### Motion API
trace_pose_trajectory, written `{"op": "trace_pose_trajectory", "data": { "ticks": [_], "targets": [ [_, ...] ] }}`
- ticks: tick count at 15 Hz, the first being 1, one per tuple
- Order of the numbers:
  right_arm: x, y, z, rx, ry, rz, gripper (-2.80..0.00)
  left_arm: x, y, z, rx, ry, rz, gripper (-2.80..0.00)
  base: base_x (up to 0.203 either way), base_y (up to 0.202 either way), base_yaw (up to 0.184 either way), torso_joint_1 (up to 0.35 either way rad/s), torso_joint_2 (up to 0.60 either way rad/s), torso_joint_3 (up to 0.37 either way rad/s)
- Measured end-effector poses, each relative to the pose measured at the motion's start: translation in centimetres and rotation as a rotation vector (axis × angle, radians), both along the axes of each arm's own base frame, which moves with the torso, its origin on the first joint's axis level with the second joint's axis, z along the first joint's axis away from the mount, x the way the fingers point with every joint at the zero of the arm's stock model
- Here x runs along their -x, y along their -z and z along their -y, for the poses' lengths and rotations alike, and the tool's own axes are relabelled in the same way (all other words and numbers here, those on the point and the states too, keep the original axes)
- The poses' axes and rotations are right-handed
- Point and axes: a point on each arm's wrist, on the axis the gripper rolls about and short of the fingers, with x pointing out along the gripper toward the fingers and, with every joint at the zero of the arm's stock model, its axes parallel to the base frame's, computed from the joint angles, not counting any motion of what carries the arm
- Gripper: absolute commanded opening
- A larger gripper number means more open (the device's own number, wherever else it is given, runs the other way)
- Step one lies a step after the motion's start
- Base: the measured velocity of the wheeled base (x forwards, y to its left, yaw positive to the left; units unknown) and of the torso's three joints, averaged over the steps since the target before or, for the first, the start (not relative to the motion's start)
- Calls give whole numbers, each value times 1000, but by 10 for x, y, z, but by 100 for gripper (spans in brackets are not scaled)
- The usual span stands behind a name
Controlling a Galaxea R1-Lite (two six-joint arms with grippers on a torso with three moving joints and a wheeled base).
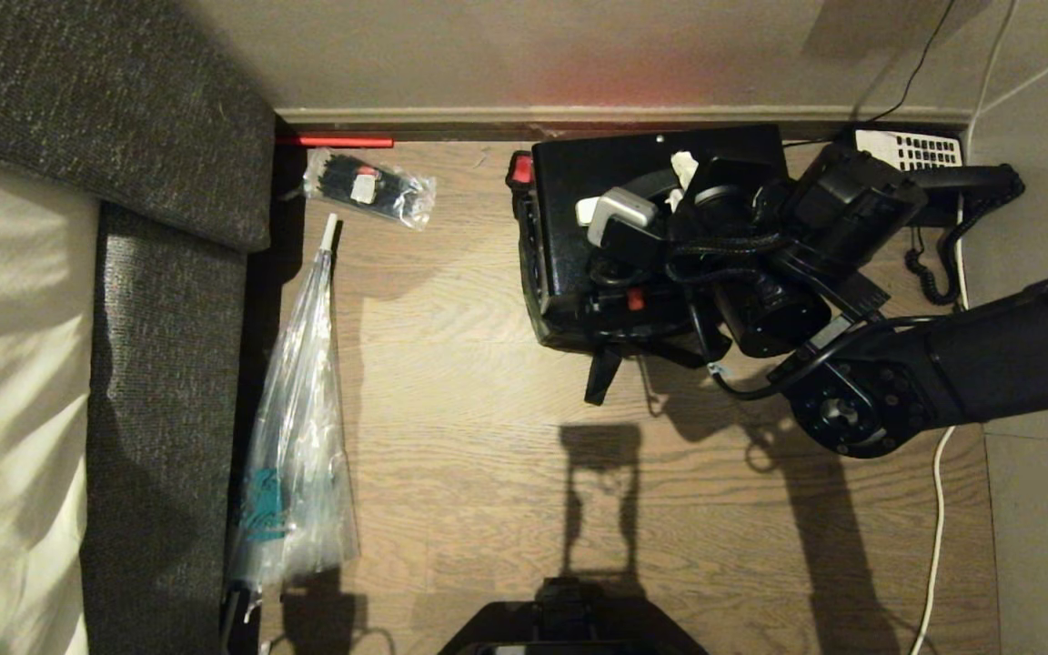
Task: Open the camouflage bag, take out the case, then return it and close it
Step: Place the black box back
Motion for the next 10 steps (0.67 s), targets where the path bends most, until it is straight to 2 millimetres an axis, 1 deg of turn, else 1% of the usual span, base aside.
{"op": "trace_pose_trajectory", "data": {
  "ticks": [10],
  "targets": [
    [-12, 14, -3, 2, 11, -9, -280, 0, 0, 0, 0, 0, 0, -280, 0, 0, 0, 0, 0, 0]
  ]
}}
